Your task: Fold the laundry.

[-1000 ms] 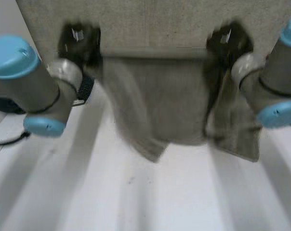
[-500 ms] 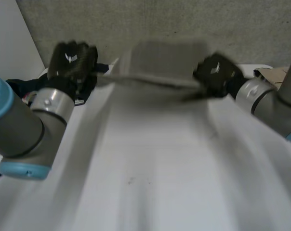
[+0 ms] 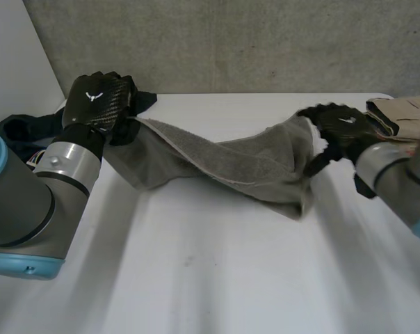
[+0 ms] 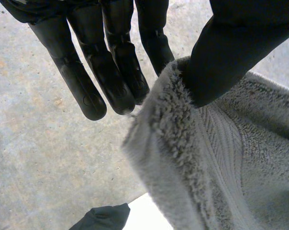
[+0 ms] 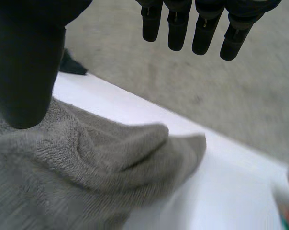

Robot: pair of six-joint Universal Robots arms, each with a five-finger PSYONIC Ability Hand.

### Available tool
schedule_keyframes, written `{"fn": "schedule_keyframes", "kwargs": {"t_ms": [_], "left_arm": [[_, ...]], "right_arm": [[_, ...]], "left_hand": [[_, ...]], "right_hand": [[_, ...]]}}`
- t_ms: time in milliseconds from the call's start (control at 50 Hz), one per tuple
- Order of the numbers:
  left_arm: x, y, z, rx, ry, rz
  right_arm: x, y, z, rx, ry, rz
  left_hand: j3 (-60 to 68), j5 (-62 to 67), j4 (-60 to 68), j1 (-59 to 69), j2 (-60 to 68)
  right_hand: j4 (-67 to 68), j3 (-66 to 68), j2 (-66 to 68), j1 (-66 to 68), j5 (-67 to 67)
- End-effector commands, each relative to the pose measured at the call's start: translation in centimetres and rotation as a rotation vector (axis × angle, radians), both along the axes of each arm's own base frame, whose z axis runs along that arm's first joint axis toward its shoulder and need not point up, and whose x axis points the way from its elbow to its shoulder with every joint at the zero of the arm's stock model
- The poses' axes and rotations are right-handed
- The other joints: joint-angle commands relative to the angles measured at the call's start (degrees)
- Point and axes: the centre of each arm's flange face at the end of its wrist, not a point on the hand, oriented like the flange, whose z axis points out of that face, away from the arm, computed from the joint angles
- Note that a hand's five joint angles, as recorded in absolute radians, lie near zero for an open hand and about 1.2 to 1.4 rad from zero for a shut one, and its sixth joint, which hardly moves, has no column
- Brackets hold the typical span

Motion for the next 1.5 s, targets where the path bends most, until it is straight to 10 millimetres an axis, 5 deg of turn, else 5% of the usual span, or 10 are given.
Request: {"fn": "schedule_keyframes", "kwargs": {"t_ms": [20,480,600,720,860,1040,1140,1340,1400,1500], "left_arm": [[0.0,0.0,0.1,0.007,0.021,-0.004],[1.3,-0.4,0.7,-0.006,0.031,0.032],[1.4,-0.2,1.1,-0.012,0.044,0.035],[2.2,0.0,3.0,-0.056,0.079,0.056],[3.6,1.2,7.3,-0.176,0.132,0.075],[4.3,2.6,9.5,-0.189,0.134,0.075],[4.3,1.2,6.2,-0.017,0.028,0.099],[1.9,-4.5,-4.6,0.222,-0.344,0.095],[1.0,-6.5,-4.3,0.167,-0.359,0.093],[-1.1,-10.1,2.7,-0.155,-0.232,0.117]], "right_arm": [[-3.0,2.2,-2.6,0.272,-0.019,-0.114],[1.4,2.7,-10.3,0.245,0.113,-0.002],[1.4,0.5,-10.6,0.134,0.113,-0.058],[0.9,-1.4,-7.6,-0.004,0.115,-0.106],[-0.3,-0.3,6.2,-0.365,0.133,-0.085],[-2.2,2.0,13.8,-0.461,0.329,-0.037],[-3.5,1.5,12.5,-0.372,0.509,-0.022],[-2.8,-1.6,3.0,-0.131,0.783,0.102],[-2.1,-4.1,2.8,-0.208,0.787,0.041],[-0.5,-7.4,6.9,-0.514,0.693,-0.114]], "left_hand": [[11.5,13.8,11.1,12.8,11.3],[11.5,13.8,11.1,12.8,11.3],[11.5,13.8,11.1,12.8,11.3],[11.5,13.8,11.1,12.8,11.3],[11.5,13.8,11.1,12.8,11.3],[11.5,13.8,11.1,12.8,11.3],[11.5,13.8,11.1,12.8,11.3],[11.5,13.8,11.1,12.8,11.3],[11.5,13.8,11.1,12.8,11.3],[11.5,13.8,11.1,12.8,11.3]], "right_hand": [[3.1,3.1,2.8,2.3,4.0],[18.9,18.9,18.6,18.1,19.8],[65.2,65.2,64.9,64.4,66.1],[65.3,65.3,65.0,64.5,66.2],[65.3,65.3,65.0,64.5,66.2],[65.3,65.3,65.0,64.5,66.2],[65.3,65.3,65.0,64.5,66.2],[65.3,65.3,65.0,64.5,66.2],[65.3,65.3,65.0,64.5,66.2],[65.3,65.3,65.0,64.5,66.2]]}}
